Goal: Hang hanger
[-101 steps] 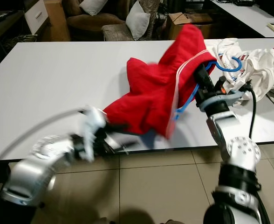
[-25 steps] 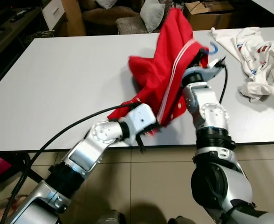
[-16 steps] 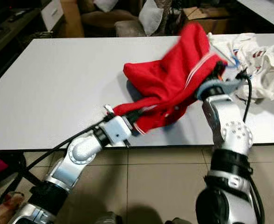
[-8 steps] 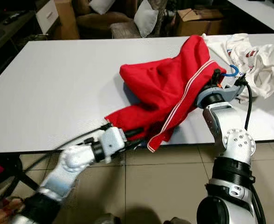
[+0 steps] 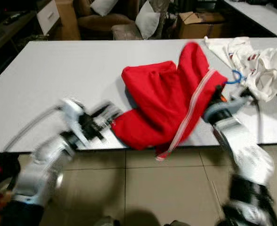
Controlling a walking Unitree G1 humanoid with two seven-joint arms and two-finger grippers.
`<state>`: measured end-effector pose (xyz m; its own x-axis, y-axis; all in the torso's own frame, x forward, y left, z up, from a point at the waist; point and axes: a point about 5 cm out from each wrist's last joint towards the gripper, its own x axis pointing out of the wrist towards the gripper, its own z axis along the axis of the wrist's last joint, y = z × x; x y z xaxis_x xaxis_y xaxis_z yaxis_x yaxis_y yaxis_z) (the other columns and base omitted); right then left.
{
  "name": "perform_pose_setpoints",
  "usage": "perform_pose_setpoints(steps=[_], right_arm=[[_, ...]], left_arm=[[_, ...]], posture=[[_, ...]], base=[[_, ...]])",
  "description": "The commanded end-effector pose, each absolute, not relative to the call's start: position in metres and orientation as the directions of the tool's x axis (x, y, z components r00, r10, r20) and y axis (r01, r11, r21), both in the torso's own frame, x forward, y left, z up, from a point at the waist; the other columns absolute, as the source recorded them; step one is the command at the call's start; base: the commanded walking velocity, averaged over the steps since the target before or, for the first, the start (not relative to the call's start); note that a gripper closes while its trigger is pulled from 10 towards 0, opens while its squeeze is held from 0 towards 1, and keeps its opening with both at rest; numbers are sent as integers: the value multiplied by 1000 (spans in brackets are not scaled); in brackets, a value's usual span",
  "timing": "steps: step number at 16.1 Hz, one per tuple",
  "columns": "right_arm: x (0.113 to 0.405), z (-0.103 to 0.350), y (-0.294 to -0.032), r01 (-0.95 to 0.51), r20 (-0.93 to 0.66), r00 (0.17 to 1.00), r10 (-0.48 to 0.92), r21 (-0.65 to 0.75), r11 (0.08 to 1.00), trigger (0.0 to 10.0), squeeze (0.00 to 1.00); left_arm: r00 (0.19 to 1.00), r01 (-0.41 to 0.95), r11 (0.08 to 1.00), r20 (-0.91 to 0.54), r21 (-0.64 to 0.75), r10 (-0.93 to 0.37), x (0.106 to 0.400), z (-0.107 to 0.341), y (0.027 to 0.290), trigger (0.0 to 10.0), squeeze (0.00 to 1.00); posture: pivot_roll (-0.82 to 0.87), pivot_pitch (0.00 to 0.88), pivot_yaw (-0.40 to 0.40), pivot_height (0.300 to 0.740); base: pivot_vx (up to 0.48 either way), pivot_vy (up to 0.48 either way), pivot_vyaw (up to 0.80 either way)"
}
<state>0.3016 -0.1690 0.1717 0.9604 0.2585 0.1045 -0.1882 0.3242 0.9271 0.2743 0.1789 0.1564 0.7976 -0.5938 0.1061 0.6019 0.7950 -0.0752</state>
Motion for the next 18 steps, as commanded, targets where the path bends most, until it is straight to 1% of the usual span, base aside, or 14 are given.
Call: perform_pose_setpoints(steps=[1, 2, 3, 5, 8, 12, 18], right_arm=[[293, 178, -165, -254, 147, 937, 316, 910, 329, 10000, 0], [285, 175, -169, -261, 150, 936, 319, 903, 342, 10000, 0], [277, 174, -176, -269, 160, 936, 315, 901, 341, 10000, 0], [270, 173, -181, -275, 165, 934, 317, 897, 345, 10000, 0], [264, 166, -187, -257, 144, 938, 314, 898, 357, 10000, 0], [260, 165, -189, -268, 145, 932, 333, 893, 361, 10000, 0], [255, 163, -184, -294, 146, 913, 381, 884, 364, 10000, 0]], left_arm=[[833, 553, 830, 75, -75, -548, 271, 157, 184, 10000, 0], [848, 530, 847, 43, -48, -528, 266, 153, 185, 10000, 0], [861, 508, 859, 9, -66, -508, 259, 148, 183, 10000, 0], [870, 492, 866, 3, -92, -494, 256, 147, 180, 10000, 0], [869, 492, 866, -13, -87, -495, 253, 145, 173, 10000, 0], [873, 484, 873, -41, -69, -487, 251, 143, 170, 10000, 0], [864, 496, 867, -66, -57, -499, 246, 138, 167, 10000, 0]], posture=[[-115, 0, 23, 740], [-115, 0, 23, 740], [-124, 0, 33, 740], [-128, 0, 34, 740], [-127, 0, 32, 740], [-125, 0, 29, 740], [-118, 0, 27, 740]], base=[[0, 0, 800], [0, 0, 800], [0, 0, 800], [0, -283, 800], [0, -337, 800], [0, -341, 800], [0, -342, 800]])
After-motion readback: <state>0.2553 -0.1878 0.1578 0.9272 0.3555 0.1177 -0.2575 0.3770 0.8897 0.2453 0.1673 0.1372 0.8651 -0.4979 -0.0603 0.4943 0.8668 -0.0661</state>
